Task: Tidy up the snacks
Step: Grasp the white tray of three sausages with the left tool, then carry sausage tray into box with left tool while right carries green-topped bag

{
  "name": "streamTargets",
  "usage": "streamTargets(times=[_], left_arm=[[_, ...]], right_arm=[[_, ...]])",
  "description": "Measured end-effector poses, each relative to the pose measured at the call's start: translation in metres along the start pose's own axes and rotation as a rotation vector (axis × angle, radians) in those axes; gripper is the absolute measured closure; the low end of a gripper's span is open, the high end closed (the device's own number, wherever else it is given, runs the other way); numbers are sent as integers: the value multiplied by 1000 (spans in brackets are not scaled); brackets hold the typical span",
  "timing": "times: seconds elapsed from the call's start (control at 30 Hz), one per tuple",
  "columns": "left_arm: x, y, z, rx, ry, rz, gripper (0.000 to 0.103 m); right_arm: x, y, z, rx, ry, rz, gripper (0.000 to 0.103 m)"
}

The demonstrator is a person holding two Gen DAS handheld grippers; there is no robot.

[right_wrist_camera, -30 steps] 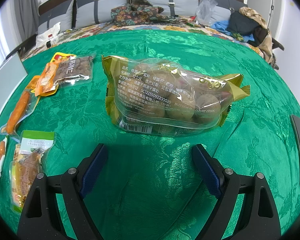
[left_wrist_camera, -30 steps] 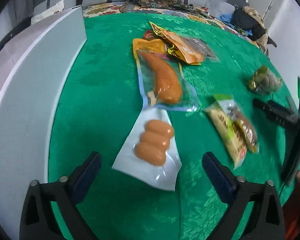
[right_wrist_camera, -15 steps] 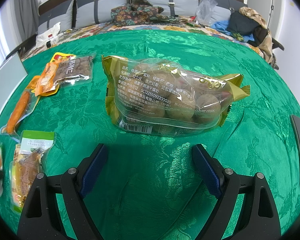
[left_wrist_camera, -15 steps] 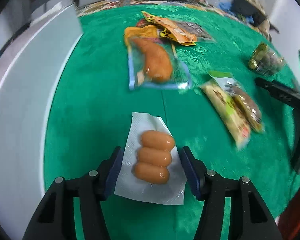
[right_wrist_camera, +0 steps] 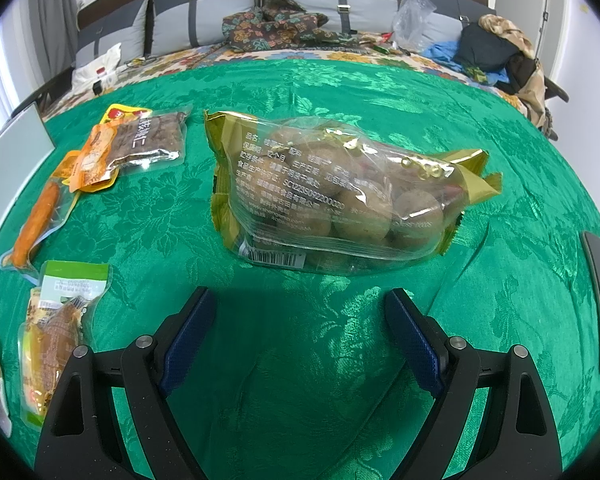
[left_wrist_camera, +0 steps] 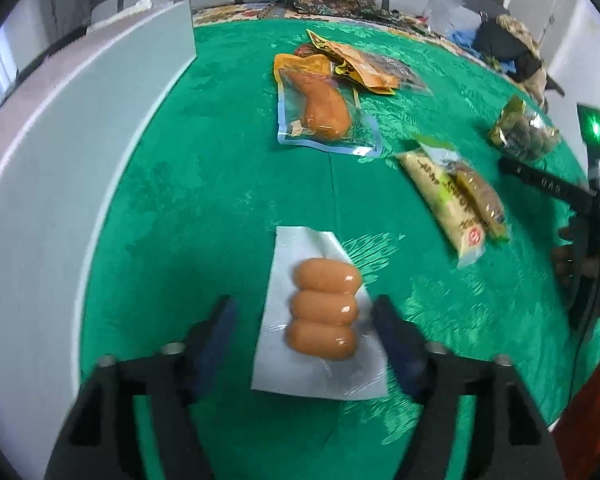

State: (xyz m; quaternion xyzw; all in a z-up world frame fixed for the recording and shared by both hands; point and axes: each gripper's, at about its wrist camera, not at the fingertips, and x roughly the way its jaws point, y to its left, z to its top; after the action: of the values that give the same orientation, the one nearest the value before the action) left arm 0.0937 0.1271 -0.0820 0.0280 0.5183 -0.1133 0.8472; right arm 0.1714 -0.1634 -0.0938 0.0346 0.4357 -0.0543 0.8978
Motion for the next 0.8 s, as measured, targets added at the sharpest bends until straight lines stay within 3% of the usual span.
streamTargets(times=[0.1, 0.17, 0.3, 0.37, 0.4, 0.43, 0.5, 0.53, 0.57, 0.63, 0.8], left_arm=[[-1, 0, -4, 49, 1, 20, 23], [2, 0, -7, 68, 11, 22, 23], [5, 0, -10, 66, 11, -12, 23], [6, -2, -9, 66, 9, -21, 26], [4, -4, -9, 73, 3, -35, 37], [2, -6, -8, 78, -8, -43, 52], [0, -2, -6, 47, -15, -58, 55], [-1, 1, -5, 21, -18, -80, 56], [-2, 5, -6, 1, -27, -90, 56], [-6, 8, -9, -24, -43, -97, 57], [-19, 18, -17, -106, -89, -158, 58]], right_arm=[[2, 2, 4, 5, 8, 2, 14], [-1, 4, 6, -6, 81, 47, 14], [-18, 29, 14, 18, 262, 423, 17], [-17, 52, 16, -19, 354, 519, 18], [-11, 65, 16, -34, 402, 546, 18], [-2, 77, 16, -37, 453, 552, 15], [3, 92, 20, -69, 427, 515, 20], [6, 101, 21, -100, 424, 491, 46], [9, 106, 20, -118, 445, 486, 61], [11, 109, 18, -113, 470, 506, 69], [-1, 80, 9, 15, 434, 561, 70]])
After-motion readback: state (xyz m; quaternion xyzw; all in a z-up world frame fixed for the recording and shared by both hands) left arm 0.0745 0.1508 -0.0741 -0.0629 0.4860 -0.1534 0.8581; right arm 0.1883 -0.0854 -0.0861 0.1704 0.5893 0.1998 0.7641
